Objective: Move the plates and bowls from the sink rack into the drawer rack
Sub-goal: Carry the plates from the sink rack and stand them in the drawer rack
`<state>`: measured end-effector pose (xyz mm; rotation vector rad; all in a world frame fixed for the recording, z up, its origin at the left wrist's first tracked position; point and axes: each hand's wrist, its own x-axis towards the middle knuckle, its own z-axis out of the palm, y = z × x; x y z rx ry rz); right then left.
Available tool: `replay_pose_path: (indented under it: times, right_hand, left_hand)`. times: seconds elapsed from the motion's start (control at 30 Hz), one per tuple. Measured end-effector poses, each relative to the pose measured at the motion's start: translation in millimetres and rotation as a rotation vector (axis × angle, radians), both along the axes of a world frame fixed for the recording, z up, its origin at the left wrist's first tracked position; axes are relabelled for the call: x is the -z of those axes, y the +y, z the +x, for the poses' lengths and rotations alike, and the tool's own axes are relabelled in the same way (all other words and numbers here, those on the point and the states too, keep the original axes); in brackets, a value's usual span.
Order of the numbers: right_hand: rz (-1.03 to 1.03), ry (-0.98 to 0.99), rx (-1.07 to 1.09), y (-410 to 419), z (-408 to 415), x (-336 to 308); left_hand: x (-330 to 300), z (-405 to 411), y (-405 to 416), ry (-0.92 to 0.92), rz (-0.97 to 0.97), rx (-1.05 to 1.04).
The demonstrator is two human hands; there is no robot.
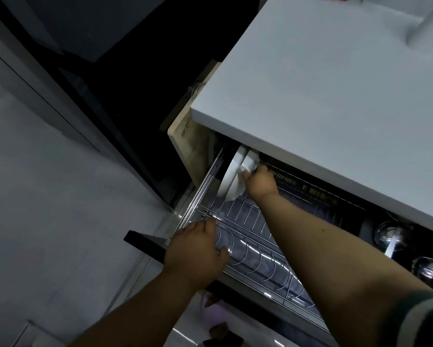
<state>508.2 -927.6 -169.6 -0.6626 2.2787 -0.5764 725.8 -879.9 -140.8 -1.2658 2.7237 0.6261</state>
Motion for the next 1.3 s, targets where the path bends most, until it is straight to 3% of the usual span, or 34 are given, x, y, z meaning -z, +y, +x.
replay_pose_path:
  times: [0.3,0.47,0.63,0.9,1.3]
  right_hand:
    - [-0.073,0.082,-0.224,101,20,-49]
    - [-0.079,0.129,-0.226,170,2,-83]
    - [-0.146,0.241,-0.129,239,-33,-123]
    - [-0.249,0.497,0.111,386,-96,-180]
    - [-0.277,0.611,0.598,678,-165,-215]
  left_hand:
    - [-18,-5,1,-0.112,0.065,0.009]
    - [-30,-14,4,-0.16,0.208,-0.024]
    - [-58,-78,38,-0.041,0.227,0.018]
    - [-117,-213,167,0.117,0.179,0.369]
    - [-149,-364,433,0.188,0.147,0.785]
